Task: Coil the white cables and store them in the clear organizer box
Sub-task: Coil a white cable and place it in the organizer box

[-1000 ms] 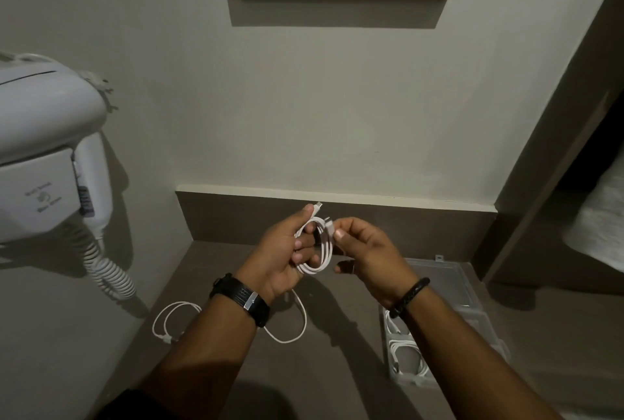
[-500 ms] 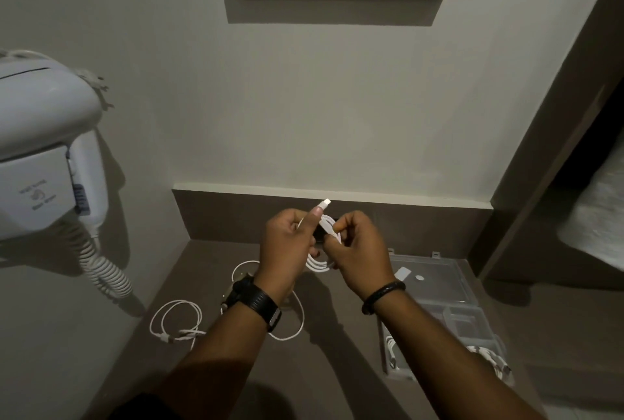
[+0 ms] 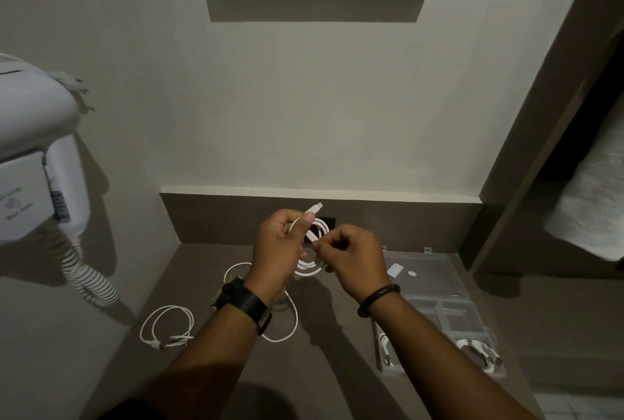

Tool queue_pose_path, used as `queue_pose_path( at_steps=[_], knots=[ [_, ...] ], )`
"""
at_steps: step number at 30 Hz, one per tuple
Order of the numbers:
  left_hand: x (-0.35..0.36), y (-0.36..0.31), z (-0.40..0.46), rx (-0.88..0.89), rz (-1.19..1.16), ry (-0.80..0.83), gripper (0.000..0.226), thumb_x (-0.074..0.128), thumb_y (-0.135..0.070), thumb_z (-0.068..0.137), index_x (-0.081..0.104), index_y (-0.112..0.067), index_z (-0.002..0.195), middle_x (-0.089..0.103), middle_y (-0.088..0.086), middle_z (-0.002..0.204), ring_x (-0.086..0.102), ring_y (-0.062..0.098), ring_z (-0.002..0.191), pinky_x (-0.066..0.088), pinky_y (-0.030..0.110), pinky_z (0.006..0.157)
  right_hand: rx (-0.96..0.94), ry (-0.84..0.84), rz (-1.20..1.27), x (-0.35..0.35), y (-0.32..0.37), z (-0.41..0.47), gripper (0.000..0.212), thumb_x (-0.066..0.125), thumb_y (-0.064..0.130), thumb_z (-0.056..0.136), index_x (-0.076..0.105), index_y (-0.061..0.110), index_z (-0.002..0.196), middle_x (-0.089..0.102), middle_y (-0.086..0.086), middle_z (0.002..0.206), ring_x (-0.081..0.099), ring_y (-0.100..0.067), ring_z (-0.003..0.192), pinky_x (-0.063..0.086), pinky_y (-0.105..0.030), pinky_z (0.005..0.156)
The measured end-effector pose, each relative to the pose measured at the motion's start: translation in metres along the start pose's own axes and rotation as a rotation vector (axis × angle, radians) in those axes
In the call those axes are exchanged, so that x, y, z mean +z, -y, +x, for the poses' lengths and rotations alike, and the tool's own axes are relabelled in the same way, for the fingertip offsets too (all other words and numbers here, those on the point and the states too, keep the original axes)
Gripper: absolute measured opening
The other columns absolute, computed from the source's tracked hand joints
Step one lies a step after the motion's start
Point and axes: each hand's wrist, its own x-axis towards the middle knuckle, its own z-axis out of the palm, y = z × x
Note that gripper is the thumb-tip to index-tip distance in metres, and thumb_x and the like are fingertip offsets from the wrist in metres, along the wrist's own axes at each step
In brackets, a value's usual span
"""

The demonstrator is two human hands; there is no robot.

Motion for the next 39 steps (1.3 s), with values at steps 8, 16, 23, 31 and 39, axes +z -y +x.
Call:
queue_pose_path(
  at_steps=[8, 16, 23, 31, 39],
  knots=[
    [0.033, 0.001, -0.011, -0.149, -0.215, 0.058, 0.024, 0.058, -0.034, 0.092, 0.064, -0.015, 0.078, 0.050, -0.014, 0.043, 0.042, 0.001, 0.040, 0.042, 0.021, 0.043, 0.193, -0.267, 0.125, -0.001, -0.003, 0.000, 0.034, 0.065, 0.020, 0.083, 0.049, 0.024, 0.112, 0.061, -0.001, 0.071, 0.055, -0.010, 0.058, 0.045, -0.026, 0.055],
    [0.060, 0.003, -0.010, -0.147, -0.153, 0.028, 0.019, 0.057, -0.027, 0.093, 0.072, -0.016, 0.088, 0.056, -0.017, 0.048, 0.044, -0.005, 0.042, 0.035, 0.016, 0.047, 0.333, -0.150, 0.833, -0.040, -0.007, -0.001, 0.030, 0.063, 0.003, 0.085, 0.059, 0.018, 0.111, 0.072, 0.005, 0.070, 0.063, -0.003, 0.057, 0.047, -0.020, 0.047],
    [0.084, 0.012, -0.011, -0.117, -0.076, 0.372, 0.018, 0.054, -0.020, 0.095, 0.072, -0.020, 0.102, 0.062, -0.020, 0.048, 0.050, -0.009, 0.042, 0.036, 0.004, 0.043, 0.217, 0.015, 0.311, -0.098, -0.025, -0.005, 0.051, 0.064, 0.002, 0.085, 0.050, 0.022, 0.130, 0.061, -0.010, 0.078, 0.063, -0.014, 0.066, 0.055, -0.024, 0.056],
    [0.126, 0.025, 0.000, -0.225, 0.093, 0.711, 0.042, 0.065, -0.029, 0.089, 0.042, -0.025, 0.124, 0.053, -0.003, 0.066, 0.044, 0.001, 0.046, 0.038, 0.018, 0.045, 0.327, 0.269, 0.189, -0.160, -0.037, -0.009, 0.023, 0.064, -0.004, 0.083, 0.068, -0.001, 0.106, 0.070, -0.021, 0.089, 0.070, -0.019, 0.070, 0.059, -0.024, 0.064],
    [0.172, 0.064, -0.010, -0.438, -0.032, 0.632, 0.022, 0.071, -0.025, 0.084, 0.059, -0.014, 0.099, 0.068, 0.009, 0.080, 0.062, 0.017, 0.067, 0.056, 0.035, 0.063, 0.507, -0.039, 0.275, -0.187, -0.111, -0.025, 0.010, 0.070, -0.002, 0.078, 0.073, 0.005, 0.083, 0.074, -0.011, 0.072, 0.070, -0.018, 0.061, 0.060, -0.025, 0.057]
  ],
)
